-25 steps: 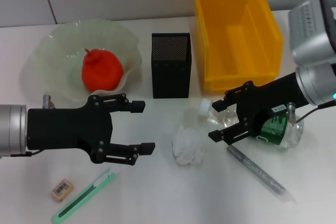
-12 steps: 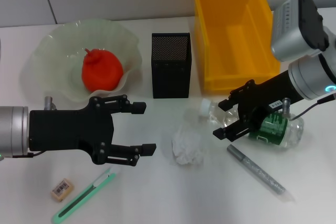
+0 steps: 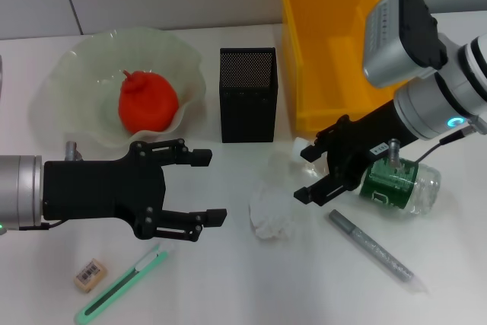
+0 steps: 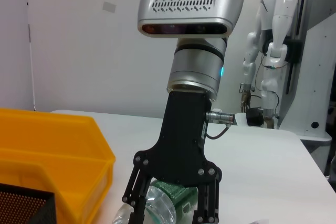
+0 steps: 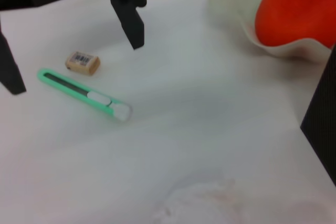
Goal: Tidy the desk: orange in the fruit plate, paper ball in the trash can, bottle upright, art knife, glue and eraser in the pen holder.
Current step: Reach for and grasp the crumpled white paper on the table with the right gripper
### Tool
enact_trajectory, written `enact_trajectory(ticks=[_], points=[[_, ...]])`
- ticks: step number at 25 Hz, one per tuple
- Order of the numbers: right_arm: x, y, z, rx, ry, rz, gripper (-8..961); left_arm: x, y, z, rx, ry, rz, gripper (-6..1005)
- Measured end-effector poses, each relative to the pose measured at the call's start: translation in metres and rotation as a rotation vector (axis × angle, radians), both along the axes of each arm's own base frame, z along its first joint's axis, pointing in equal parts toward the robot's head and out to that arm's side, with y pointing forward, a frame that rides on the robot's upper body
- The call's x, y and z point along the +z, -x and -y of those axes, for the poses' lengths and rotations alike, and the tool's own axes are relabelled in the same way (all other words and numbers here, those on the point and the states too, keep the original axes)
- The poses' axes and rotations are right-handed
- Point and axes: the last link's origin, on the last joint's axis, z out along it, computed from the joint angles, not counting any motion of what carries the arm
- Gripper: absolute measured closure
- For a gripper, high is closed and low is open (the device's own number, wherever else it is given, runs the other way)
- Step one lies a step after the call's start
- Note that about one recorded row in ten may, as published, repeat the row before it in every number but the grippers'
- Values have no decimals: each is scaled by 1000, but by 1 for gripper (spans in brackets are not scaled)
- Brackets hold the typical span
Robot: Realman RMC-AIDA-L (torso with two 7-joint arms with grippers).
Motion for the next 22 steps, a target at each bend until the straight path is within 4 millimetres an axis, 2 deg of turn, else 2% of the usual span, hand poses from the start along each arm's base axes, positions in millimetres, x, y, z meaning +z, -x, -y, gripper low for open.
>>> enact_trajectory(ticks=[22], points=[[-31, 8, -2, -23, 80, -8, 191, -2, 3, -4, 6, -12, -34, 134]])
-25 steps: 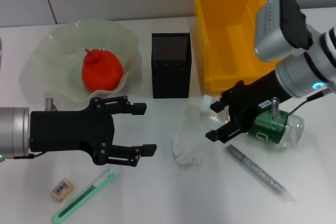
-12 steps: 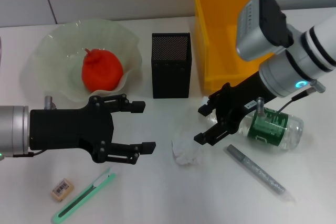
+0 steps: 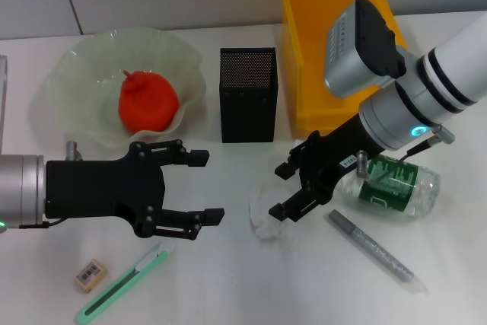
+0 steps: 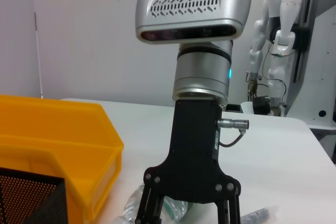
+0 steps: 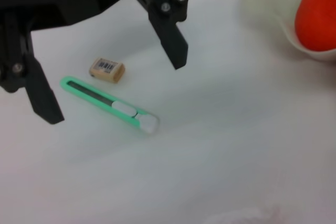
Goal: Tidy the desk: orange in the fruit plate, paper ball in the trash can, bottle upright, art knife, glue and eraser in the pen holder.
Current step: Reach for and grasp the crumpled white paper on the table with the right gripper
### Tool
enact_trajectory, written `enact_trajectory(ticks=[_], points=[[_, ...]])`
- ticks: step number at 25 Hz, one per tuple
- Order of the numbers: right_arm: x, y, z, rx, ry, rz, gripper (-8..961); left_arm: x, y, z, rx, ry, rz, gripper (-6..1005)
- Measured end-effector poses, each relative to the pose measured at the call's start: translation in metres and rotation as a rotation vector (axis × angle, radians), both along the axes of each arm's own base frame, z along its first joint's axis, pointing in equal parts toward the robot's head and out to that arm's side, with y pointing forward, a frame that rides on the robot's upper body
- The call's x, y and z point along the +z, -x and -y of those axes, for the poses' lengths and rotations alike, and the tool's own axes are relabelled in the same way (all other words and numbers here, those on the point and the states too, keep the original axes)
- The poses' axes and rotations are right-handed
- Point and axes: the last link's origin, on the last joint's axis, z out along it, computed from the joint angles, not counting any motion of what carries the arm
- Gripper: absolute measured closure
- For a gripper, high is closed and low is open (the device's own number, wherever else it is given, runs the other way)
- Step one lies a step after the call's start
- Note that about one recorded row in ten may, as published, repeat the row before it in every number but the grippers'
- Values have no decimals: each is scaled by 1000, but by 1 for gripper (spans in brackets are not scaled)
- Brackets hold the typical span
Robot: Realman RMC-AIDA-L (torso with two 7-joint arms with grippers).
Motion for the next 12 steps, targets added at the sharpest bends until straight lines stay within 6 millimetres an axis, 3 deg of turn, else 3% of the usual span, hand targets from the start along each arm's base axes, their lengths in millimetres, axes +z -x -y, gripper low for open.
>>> enact_trajectory(ticks=[12], points=[[-6, -4, 3, -21, 17, 14, 192, -1, 0, 0, -3, 1, -3, 134]])
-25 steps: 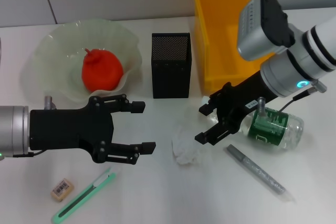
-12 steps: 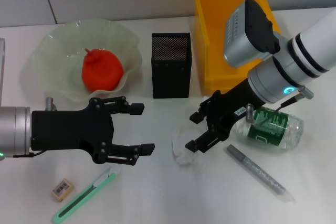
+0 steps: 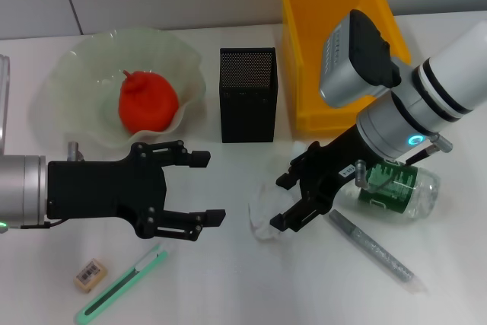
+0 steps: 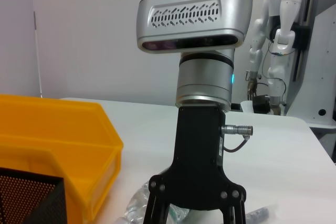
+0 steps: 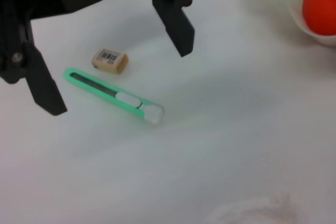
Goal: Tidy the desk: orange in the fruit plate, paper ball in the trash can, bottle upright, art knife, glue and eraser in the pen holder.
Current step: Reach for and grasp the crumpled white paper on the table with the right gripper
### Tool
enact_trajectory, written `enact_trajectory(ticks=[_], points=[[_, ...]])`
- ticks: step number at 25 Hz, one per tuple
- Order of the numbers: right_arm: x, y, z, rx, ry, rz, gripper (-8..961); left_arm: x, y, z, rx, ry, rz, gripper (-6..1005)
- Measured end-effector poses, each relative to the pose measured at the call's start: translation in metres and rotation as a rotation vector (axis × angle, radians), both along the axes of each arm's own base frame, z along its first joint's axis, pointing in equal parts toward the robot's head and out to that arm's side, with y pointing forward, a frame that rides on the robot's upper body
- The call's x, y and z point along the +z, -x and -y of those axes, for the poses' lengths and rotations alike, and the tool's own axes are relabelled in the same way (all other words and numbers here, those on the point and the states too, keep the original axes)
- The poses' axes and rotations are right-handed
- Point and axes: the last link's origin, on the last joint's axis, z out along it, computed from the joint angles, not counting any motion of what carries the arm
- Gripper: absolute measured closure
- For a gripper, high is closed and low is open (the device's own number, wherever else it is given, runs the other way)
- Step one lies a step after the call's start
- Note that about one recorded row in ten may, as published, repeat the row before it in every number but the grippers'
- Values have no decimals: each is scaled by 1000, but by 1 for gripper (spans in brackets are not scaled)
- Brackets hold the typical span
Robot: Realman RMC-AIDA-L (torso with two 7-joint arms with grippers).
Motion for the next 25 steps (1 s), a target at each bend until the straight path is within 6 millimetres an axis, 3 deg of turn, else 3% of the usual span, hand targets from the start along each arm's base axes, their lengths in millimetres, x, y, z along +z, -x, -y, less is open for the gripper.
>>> enact_trajectory(ticks=[25], points=[[-10, 3, -1, -21, -13, 11, 192, -2, 5, 3, -3, -5, -4, 134]])
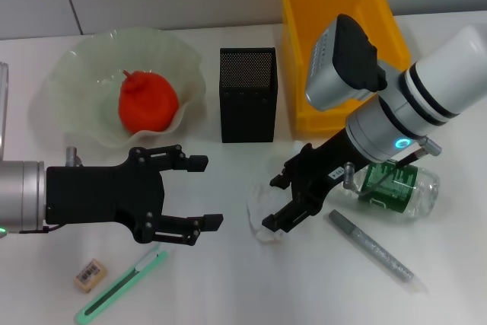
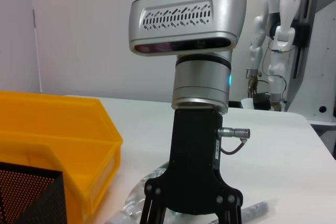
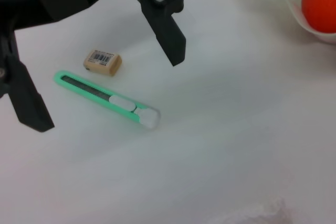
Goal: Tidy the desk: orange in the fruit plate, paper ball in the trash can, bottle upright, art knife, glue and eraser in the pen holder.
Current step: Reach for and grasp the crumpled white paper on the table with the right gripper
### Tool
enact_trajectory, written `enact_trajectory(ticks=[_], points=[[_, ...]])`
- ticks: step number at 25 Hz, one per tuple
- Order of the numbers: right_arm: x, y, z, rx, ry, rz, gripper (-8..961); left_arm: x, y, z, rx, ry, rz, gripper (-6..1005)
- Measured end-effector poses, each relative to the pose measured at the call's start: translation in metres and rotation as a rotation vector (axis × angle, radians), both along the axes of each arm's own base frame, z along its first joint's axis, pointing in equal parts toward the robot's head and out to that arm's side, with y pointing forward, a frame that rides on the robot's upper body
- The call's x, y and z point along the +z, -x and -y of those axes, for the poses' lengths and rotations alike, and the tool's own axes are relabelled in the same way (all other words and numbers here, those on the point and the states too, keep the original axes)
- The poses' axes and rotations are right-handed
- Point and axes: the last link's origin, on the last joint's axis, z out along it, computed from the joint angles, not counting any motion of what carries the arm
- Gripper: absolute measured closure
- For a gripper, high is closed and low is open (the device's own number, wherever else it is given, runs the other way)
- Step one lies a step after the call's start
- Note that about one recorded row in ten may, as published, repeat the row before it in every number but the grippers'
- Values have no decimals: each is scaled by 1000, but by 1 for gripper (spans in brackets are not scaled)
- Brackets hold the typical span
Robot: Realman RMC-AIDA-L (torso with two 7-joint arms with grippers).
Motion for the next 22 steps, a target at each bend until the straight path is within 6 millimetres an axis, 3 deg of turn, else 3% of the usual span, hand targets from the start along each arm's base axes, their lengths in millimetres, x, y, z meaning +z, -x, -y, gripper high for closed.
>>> enact_trajectory(ticks=[20, 22], points=[[-1, 0, -1, -41, -15, 3, 263, -1, -1, -2, -5, -2, -14, 134], [-1, 0, -1, -43, -16, 3, 334, -1, -1, -2, -5, -2, -13, 134]])
